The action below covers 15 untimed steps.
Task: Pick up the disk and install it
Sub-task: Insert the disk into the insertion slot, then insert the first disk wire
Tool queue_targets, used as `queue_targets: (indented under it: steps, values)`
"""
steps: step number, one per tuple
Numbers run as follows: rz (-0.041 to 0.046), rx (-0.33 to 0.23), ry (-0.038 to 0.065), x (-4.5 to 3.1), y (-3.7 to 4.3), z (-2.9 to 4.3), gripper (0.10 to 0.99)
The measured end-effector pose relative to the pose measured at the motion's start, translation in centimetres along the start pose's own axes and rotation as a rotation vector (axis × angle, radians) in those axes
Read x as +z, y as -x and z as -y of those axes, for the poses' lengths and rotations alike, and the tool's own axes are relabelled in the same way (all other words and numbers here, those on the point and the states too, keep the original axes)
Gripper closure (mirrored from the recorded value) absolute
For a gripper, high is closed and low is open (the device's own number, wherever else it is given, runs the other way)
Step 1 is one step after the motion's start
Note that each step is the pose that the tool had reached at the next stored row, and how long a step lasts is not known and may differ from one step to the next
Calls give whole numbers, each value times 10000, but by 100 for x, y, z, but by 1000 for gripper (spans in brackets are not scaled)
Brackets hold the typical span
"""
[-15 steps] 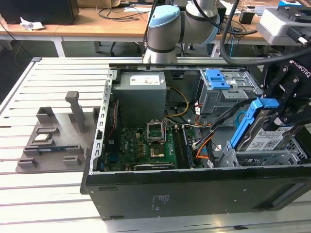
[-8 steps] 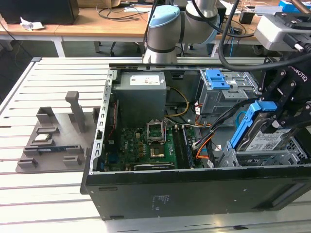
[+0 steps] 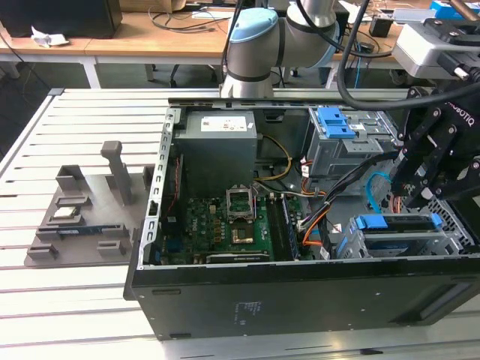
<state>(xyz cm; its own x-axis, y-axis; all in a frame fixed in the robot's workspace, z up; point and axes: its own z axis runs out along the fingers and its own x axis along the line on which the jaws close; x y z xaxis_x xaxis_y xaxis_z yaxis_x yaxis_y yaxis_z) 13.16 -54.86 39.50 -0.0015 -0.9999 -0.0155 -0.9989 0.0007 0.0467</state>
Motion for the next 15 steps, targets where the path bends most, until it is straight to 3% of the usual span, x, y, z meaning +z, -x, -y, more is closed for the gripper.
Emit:
queue_targets:
  steps: [2, 4, 14, 15]
  values:
    - [-1, 0, 0, 0, 0, 0, 851]
    - [-1, 0, 0, 0, 0, 0, 969]
    - [0, 0, 0, 1, 0, 0, 980]
    - [2, -1, 1, 3, 12, 28, 980]
